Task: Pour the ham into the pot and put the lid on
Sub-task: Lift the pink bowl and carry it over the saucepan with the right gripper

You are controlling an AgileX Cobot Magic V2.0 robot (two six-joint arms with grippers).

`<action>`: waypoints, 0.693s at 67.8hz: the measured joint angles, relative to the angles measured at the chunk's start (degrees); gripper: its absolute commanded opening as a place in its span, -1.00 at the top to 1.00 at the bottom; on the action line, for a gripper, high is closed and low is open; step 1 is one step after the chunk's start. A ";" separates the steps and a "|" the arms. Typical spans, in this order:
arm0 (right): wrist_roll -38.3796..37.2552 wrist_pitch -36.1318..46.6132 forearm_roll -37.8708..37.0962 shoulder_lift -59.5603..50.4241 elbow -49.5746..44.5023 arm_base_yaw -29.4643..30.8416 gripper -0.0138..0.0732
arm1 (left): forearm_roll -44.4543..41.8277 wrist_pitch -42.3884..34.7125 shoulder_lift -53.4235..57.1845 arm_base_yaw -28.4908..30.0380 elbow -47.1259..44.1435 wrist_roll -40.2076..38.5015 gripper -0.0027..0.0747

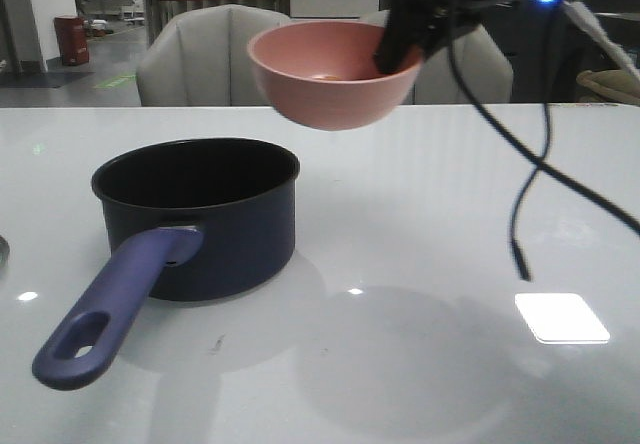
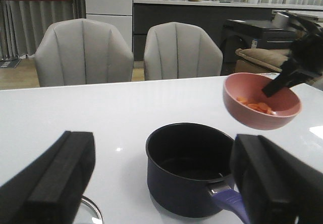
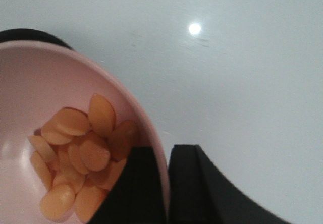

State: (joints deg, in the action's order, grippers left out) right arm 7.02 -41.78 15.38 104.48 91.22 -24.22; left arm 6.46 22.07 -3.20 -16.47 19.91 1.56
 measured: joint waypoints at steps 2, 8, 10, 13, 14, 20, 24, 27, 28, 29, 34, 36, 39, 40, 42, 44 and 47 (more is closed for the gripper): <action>-0.15 -0.46 0.00 0.73 1.10 -1.17 0.37 | 0.00 0.00 0.00 0.00 0.00 0.00 -0.58; -0.83 -1.71 0.00 4.03 5.56 -4.04 0.37 | 0.00 0.00 0.00 0.00 0.00 0.00 -0.58; -0.97 -2.16 0.00 5.20 6.97 -4.80 0.37 | 0.00 0.00 0.00 0.00 0.00 0.00 -0.58; -1.32 -2.35 0.00 6.85 8.90 -5.77 0.37 | 0.00 0.00 0.00 0.00 0.00 0.00 -0.58; -1.33 -2.35 0.00 7.10 9.49 -5.91 0.37 | 0.00 0.00 0.00 0.00 0.00 0.00 -0.58; -1.61 -0.74 0.00 9.41 11.75 -7.02 0.37 | 0.00 0.00 0.00 0.00 0.00 0.00 -0.58; -1.61 1.20 0.00 9.56 11.93 -7.24 0.37 | 0.00 0.00 0.00 0.00 0.00 0.00 -0.58; -1.61 3.44 0.00 9.56 11.93 -7.50 0.37 | 0.00 0.00 0.00 0.00 0.00 0.00 -0.58; -1.61 4.28 0.00 9.43 11.81 -7.55 0.37 | 0.00 0.00 0.00 0.00 0.00 0.00 -0.58; -1.61 5.21 0.00 9.42 11.80 -7.54 0.37 | 0.00 0.00 0.00 0.00 0.00 0.00 -0.58; -1.49 10.82 0.00 8.73 10.04 -7.67 0.37 | 0.00 0.00 0.00 0.00 0.00 0.00 -0.58; -1.25 13.27 0.00 8.22 8.88 -7.71 0.37 | 0.00 0.00 0.00 0.00 0.00 0.00 -0.58; -0.84 17.99 0.00 7.40 6.24 -7.96 0.37 | 0.00 0.00 0.00 0.00 0.00 0.00 -0.58; -0.67 18.75 0.00 7.27 5.81 -8.00 0.37 | 0.00 0.00 0.00 0.00 0.00 0.00 -0.58; -0.36 21.79 -0.12 6.64 3.42 -8.24 0.37 | 0.00 0.00 0.00 0.00 0.00 0.00 -0.58; -0.07 25.16 -0.36 6.20 1.88 -8.33 0.37 | 0.00 0.00 0.00 0.00 0.00 0.00 -0.58; 0.67 30.50 -0.49 5.31 -1.91 -8.75 0.37 | 0.00 0.00 0.00 0.00 0.00 0.00 -0.58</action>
State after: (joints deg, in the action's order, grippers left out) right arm 7.69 -11.28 14.89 109.79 89.31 -32.97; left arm 6.46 22.07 -3.20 -16.47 19.91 1.56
